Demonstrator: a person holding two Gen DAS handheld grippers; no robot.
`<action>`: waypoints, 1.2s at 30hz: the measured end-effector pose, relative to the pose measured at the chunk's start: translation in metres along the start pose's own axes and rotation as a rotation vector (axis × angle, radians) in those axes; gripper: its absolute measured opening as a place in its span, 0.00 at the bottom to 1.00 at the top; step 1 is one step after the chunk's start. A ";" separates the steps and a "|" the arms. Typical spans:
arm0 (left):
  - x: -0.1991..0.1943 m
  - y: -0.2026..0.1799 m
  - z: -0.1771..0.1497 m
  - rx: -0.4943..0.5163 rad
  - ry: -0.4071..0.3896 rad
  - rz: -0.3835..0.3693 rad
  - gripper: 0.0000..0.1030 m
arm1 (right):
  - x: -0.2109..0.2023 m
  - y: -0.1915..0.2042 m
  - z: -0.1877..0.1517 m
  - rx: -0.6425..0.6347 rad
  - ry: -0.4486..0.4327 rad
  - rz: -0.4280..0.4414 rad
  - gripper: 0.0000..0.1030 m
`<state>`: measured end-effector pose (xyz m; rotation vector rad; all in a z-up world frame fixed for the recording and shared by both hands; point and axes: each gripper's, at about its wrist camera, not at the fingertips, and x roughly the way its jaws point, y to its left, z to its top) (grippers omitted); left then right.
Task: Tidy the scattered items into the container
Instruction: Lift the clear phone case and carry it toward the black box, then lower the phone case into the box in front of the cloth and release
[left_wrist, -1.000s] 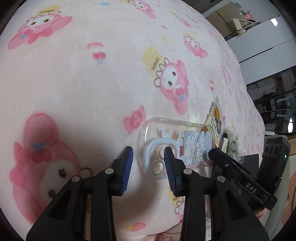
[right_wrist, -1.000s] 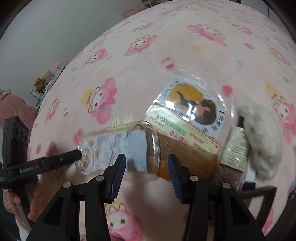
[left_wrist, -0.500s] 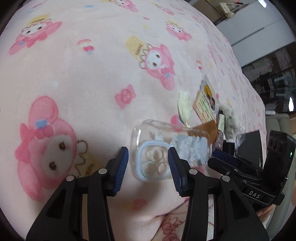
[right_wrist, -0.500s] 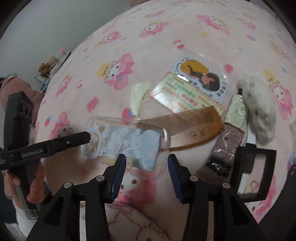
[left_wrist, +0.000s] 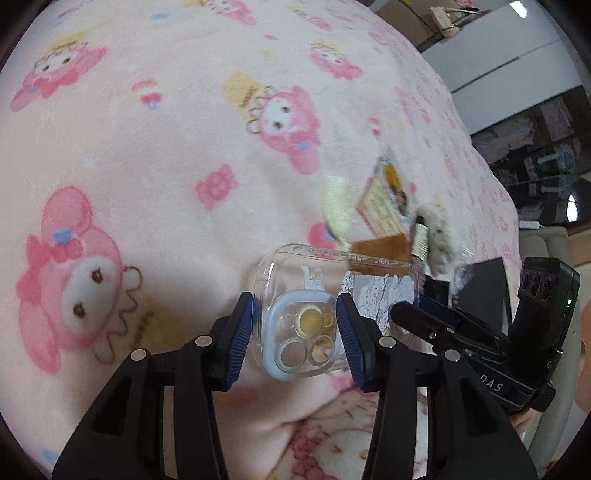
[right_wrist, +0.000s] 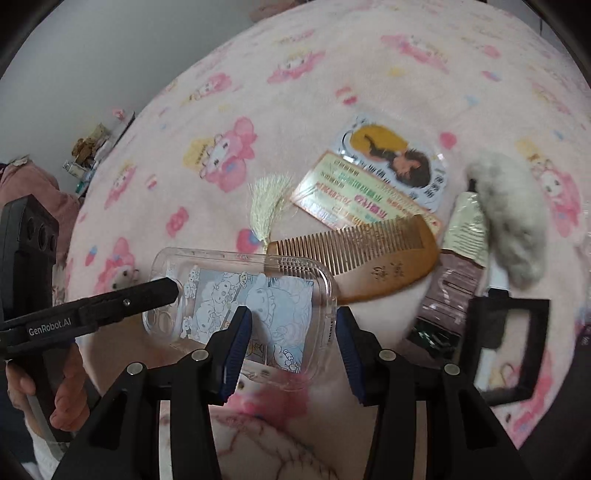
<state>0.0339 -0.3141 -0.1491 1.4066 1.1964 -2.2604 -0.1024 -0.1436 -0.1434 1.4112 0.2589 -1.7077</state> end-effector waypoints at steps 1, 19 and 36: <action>-0.006 -0.007 -0.002 0.013 -0.004 -0.008 0.44 | -0.011 0.001 -0.003 0.001 -0.016 -0.002 0.42; -0.017 -0.264 -0.094 0.452 0.024 -0.168 0.45 | -0.249 -0.111 -0.142 0.187 -0.352 -0.209 0.42; 0.151 -0.386 -0.148 0.525 0.281 -0.125 0.47 | -0.255 -0.291 -0.222 0.489 -0.295 -0.241 0.41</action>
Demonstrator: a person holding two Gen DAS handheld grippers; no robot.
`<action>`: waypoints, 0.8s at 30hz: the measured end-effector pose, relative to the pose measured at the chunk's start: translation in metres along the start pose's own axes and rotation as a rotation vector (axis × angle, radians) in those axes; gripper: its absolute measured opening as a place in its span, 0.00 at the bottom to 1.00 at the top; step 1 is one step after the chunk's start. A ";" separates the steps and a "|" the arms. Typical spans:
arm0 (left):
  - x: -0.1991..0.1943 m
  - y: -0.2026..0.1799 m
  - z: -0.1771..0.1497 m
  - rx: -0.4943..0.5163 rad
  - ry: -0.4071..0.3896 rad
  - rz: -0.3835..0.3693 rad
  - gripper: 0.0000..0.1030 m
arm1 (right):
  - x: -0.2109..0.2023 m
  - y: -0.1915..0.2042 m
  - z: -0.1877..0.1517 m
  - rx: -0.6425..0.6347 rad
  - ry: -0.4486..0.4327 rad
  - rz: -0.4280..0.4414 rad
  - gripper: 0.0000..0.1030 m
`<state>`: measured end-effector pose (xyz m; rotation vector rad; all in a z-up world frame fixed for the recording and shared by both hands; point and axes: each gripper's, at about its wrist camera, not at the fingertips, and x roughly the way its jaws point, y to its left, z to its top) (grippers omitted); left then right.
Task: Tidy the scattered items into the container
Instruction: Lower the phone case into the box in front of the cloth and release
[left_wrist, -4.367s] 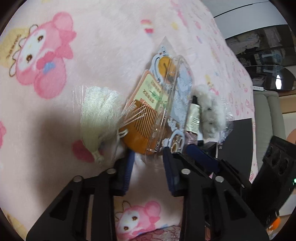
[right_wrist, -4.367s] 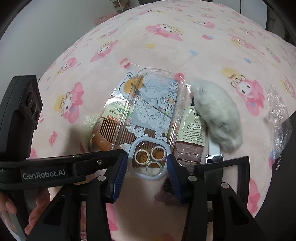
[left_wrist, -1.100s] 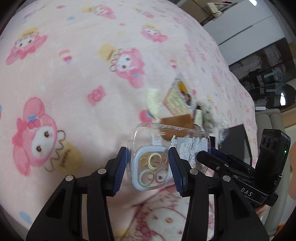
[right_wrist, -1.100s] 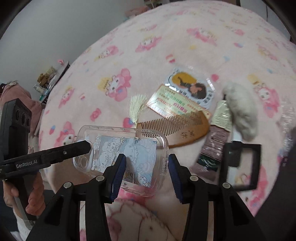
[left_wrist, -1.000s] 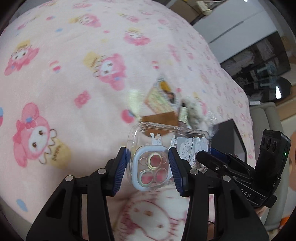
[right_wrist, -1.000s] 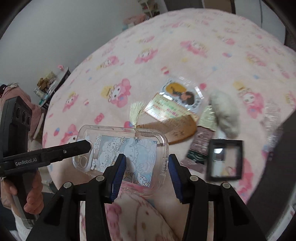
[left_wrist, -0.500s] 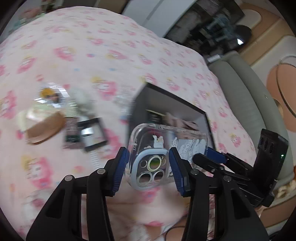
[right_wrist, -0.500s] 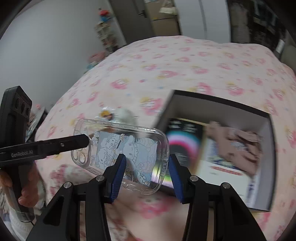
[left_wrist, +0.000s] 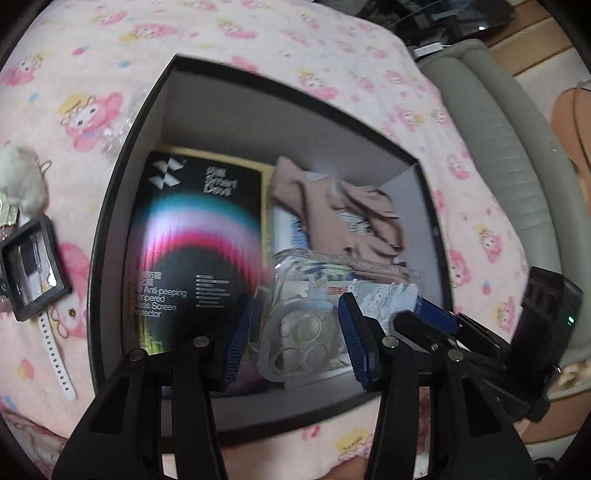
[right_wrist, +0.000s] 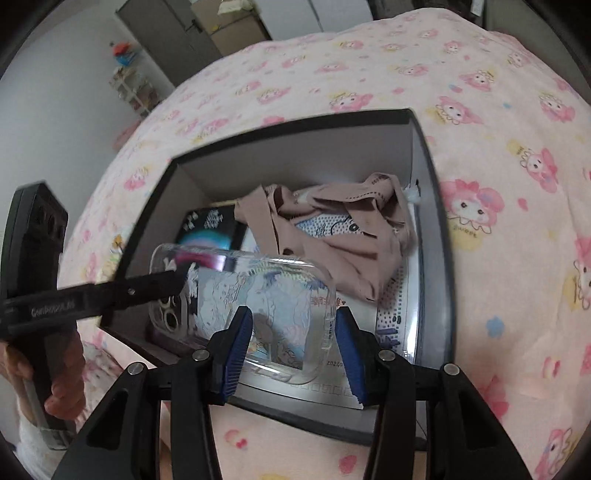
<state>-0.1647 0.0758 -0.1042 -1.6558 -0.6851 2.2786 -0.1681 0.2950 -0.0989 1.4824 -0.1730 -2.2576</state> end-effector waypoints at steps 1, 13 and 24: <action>0.002 0.002 0.000 -0.007 0.004 0.004 0.47 | 0.003 0.003 0.000 -0.011 0.007 -0.012 0.41; 0.026 0.003 -0.002 0.018 0.116 0.128 0.50 | 0.038 0.014 -0.003 -0.071 0.102 -0.097 0.41; 0.013 0.007 -0.014 -0.021 0.047 0.173 0.40 | 0.011 0.019 -0.002 -0.077 -0.041 -0.130 0.41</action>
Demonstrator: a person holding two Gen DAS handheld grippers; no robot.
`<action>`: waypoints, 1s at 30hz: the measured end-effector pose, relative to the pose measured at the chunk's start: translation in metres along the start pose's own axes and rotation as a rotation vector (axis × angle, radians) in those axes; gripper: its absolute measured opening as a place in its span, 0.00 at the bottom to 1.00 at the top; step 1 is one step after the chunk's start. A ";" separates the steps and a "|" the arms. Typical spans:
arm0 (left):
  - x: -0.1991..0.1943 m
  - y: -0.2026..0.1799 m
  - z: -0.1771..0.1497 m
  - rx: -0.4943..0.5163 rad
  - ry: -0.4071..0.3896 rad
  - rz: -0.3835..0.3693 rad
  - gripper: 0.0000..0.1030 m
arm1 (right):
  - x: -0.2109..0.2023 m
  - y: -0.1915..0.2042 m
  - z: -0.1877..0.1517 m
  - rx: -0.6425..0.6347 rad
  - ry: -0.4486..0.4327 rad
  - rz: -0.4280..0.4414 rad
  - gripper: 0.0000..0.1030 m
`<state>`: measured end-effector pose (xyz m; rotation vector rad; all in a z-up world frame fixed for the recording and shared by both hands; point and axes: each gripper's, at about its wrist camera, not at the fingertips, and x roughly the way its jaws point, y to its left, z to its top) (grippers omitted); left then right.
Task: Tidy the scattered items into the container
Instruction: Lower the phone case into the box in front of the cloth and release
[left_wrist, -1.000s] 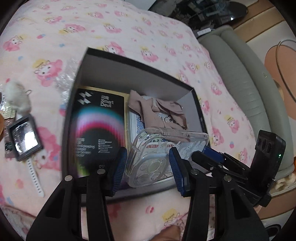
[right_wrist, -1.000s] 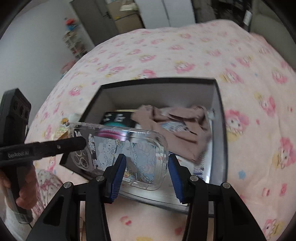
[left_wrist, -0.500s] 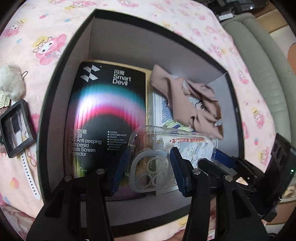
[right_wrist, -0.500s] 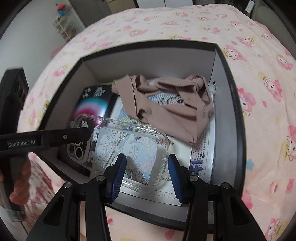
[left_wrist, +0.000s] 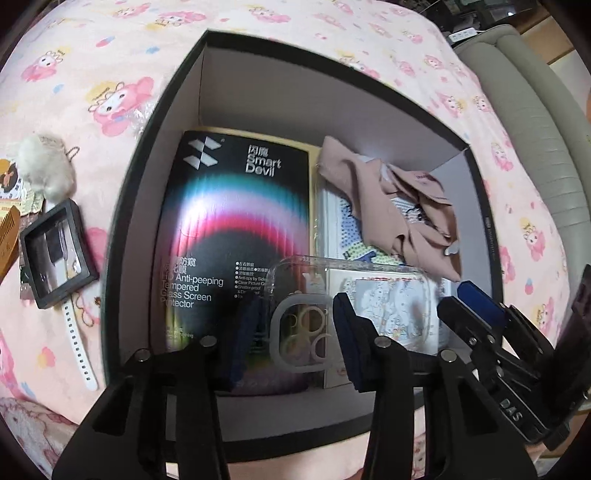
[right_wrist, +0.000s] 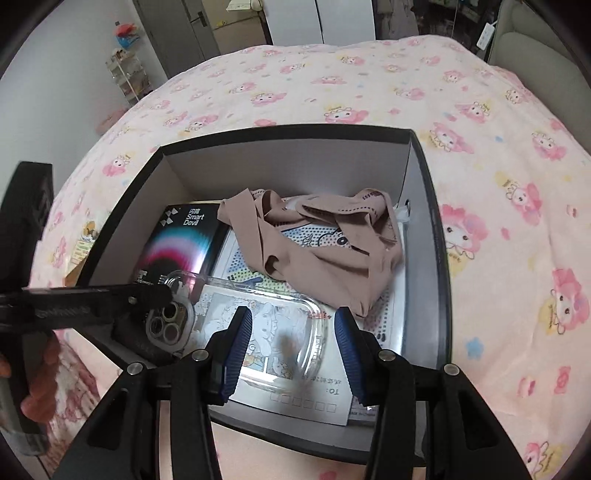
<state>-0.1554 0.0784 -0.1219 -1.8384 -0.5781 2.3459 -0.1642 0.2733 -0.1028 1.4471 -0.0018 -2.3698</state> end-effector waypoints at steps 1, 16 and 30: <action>0.003 0.000 -0.001 -0.004 0.006 0.009 0.40 | 0.002 0.001 0.001 -0.002 0.004 0.000 0.41; 0.004 -0.005 -0.013 -0.021 0.007 -0.171 0.35 | 0.013 0.008 0.004 -0.051 0.036 -0.050 0.38; 0.011 -0.003 -0.015 -0.015 -0.001 -0.253 0.34 | 0.020 -0.002 0.013 0.013 0.057 -0.029 0.38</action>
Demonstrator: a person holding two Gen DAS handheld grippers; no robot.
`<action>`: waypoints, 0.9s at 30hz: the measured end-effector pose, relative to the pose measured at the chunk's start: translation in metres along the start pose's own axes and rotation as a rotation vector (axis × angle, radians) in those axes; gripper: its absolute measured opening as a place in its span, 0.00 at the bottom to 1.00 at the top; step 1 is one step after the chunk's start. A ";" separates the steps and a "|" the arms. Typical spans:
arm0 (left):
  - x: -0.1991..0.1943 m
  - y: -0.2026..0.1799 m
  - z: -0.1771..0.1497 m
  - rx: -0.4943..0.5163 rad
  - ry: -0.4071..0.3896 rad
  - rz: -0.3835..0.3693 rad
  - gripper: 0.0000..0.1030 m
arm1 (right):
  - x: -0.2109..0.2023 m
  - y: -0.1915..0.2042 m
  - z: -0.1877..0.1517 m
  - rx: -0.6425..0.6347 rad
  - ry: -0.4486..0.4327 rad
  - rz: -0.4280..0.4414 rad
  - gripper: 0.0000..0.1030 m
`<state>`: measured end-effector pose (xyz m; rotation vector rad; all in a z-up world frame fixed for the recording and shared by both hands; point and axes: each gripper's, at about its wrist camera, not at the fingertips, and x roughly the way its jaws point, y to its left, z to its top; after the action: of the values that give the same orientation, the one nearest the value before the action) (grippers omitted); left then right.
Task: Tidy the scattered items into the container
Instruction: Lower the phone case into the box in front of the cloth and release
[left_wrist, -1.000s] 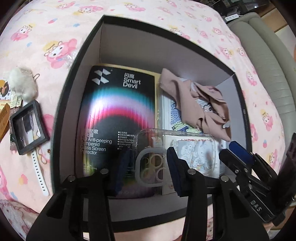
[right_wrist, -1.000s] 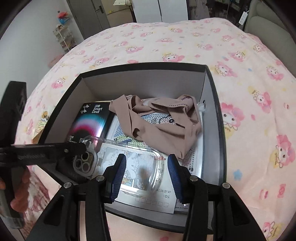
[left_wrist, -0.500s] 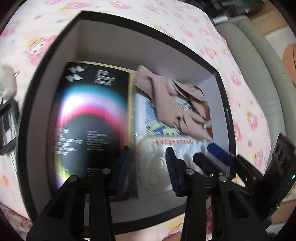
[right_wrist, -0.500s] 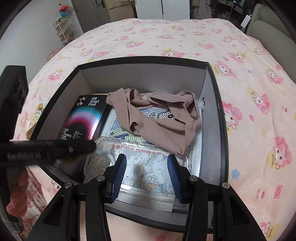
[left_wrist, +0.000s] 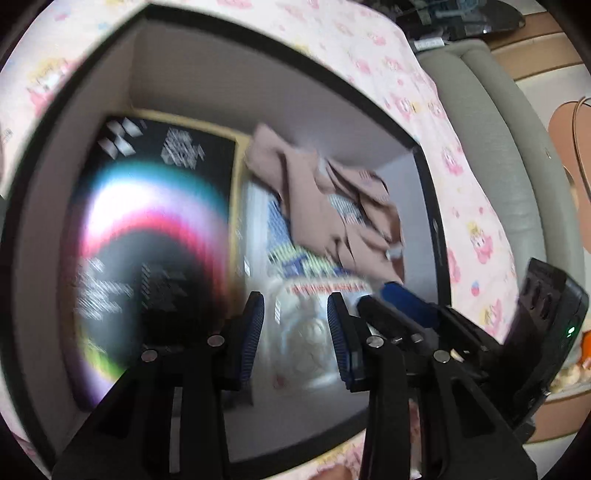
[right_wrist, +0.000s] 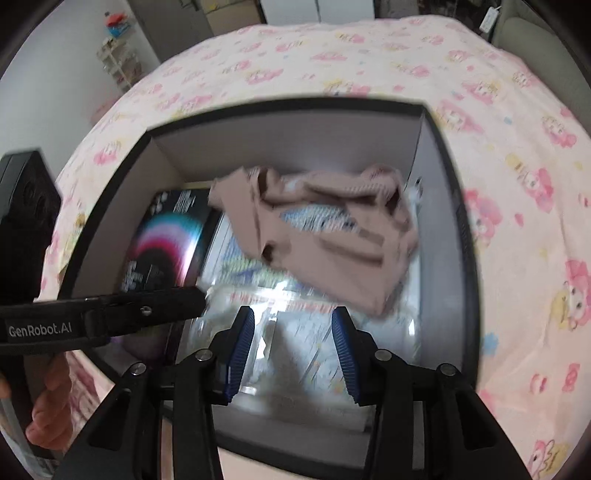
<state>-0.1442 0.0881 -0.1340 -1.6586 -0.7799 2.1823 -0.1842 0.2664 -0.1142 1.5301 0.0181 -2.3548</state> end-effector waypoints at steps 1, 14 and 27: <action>0.000 -0.001 0.008 -0.002 -0.005 0.013 0.34 | 0.001 0.000 0.004 0.000 -0.003 -0.015 0.38; 0.027 -0.021 0.011 0.025 0.048 0.075 0.22 | 0.010 0.000 -0.001 -0.029 0.049 -0.049 0.37; 0.000 -0.051 -0.015 0.094 0.007 0.121 0.22 | -0.016 -0.002 -0.021 -0.007 0.014 0.006 0.37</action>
<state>-0.1347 0.1333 -0.1076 -1.7064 -0.5786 2.2552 -0.1601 0.2765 -0.1088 1.5420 0.0250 -2.3371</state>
